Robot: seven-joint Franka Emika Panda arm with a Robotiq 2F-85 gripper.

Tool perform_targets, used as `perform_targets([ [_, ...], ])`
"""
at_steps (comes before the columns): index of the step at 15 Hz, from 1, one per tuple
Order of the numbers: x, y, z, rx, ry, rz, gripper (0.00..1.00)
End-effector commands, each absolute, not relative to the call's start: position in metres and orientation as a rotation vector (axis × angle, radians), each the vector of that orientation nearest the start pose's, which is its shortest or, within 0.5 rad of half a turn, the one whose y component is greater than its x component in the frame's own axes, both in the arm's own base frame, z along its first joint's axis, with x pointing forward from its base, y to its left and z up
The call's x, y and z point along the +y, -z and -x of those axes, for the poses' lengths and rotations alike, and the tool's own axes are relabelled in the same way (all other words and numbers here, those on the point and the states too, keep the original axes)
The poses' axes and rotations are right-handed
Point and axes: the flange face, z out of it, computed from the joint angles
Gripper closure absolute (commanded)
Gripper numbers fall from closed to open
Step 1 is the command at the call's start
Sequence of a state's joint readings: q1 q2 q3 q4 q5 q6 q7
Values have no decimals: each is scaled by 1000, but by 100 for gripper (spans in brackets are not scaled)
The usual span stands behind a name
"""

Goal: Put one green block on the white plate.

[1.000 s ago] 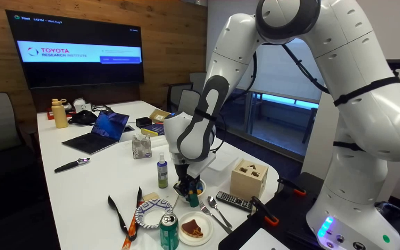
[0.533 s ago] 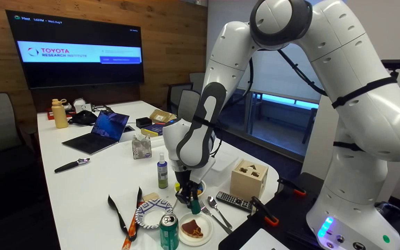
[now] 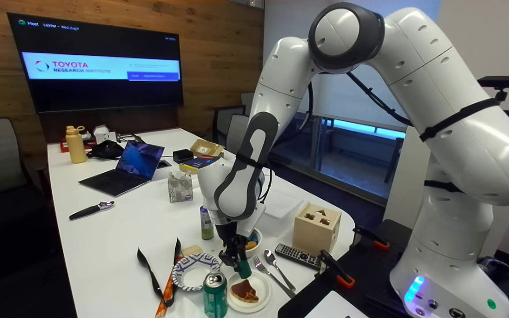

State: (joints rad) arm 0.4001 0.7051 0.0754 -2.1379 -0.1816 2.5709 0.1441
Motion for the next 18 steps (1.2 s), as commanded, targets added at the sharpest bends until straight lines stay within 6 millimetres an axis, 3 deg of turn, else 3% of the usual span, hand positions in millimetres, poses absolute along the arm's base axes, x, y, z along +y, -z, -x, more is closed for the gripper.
perform_targets([
  [1, 248, -43, -465, -839, -447, 3110, 82],
  [9, 253, -22, -477, -857, -454, 3113, 82],
  [18, 252, -21, -485, -858, -419, 3132, 82],
])
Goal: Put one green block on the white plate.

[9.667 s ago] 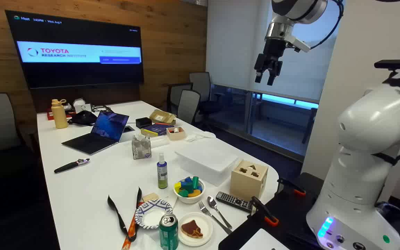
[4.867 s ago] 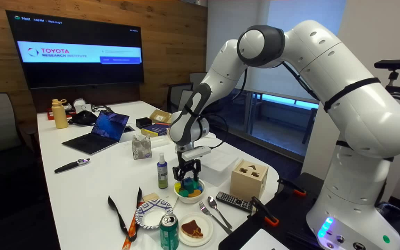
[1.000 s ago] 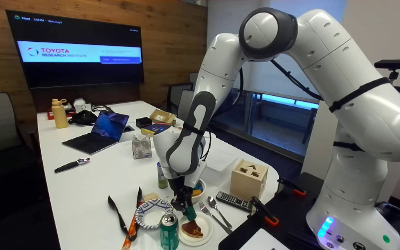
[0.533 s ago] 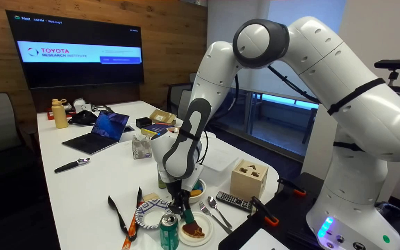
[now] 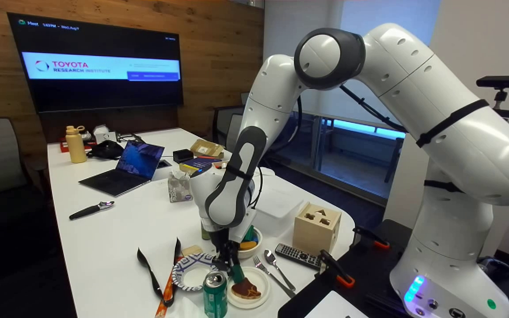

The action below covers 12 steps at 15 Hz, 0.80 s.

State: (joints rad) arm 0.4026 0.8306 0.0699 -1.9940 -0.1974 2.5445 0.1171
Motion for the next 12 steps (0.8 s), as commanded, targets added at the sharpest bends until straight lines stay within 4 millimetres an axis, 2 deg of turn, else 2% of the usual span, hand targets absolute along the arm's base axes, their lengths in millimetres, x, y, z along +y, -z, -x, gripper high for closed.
perform_targets([
  [1, 252, -22, -485, -858, -417, 3132, 32],
  [3, 250, -22, -485, -858, -414, 3130, 25],
  [6, 248, -24, -486, -862, -410, 3127, 1],
  [9, 247, -32, -487, -854, -401, 3122, 0],
  [12, 245, -59, -486, -828, -411, 3114, 0],
])
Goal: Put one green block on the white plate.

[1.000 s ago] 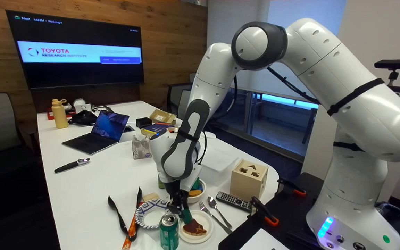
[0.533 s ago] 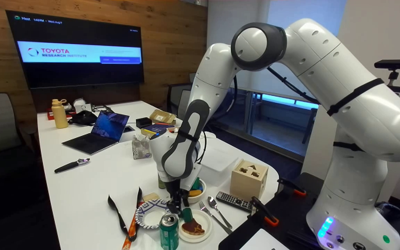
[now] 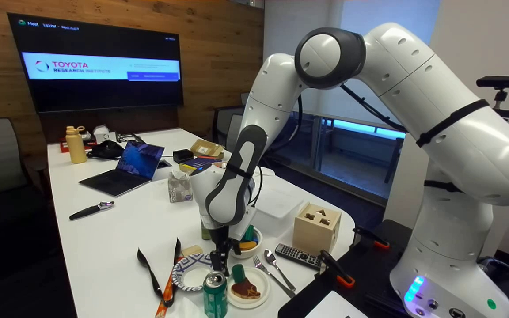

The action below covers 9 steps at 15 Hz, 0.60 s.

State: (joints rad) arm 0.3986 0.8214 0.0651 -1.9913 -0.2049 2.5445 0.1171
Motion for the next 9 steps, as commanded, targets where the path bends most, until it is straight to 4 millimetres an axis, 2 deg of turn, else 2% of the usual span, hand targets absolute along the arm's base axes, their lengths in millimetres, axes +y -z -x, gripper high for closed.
perform_targets([
  [1, 243, -72, -484, -818, -403, 3105, 0],
  [6, 219, -153, -475, -662, -279, 3086, 0],
  [9, 199, -193, -470, -532, -221, 3085, 0],
])
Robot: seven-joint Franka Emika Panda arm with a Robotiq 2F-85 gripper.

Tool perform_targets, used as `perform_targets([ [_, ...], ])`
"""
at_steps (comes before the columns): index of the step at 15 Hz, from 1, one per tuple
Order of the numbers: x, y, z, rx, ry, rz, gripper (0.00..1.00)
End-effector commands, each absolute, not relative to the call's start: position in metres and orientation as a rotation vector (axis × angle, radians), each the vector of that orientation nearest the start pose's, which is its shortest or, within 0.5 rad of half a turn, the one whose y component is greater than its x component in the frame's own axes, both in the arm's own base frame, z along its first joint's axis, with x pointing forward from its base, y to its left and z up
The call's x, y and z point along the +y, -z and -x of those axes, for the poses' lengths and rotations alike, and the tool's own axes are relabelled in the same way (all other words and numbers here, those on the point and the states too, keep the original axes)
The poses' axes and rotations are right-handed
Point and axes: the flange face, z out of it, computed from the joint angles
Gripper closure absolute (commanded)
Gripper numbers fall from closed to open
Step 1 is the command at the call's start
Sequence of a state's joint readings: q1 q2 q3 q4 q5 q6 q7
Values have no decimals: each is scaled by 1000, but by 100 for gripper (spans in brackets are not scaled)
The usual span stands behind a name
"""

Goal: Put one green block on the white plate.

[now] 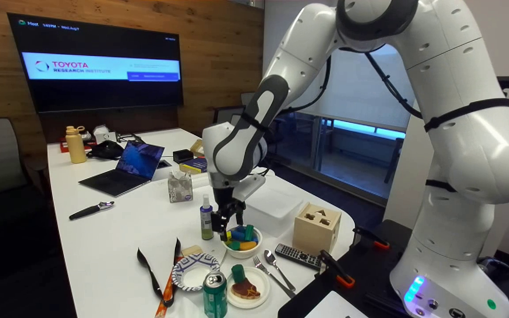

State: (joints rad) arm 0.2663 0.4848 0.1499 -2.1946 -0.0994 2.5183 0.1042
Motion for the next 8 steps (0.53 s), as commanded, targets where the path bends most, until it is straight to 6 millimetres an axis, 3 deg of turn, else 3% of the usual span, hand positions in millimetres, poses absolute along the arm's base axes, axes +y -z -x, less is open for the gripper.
perform_targets([
  [1, 193, -203, -469, -496, -196, 3082, 0],
  [4, 180, -227, -470, -391, -117, 3079, 0],
  [8, 170, -242, -473, -327, -72, 3078, 0],
])
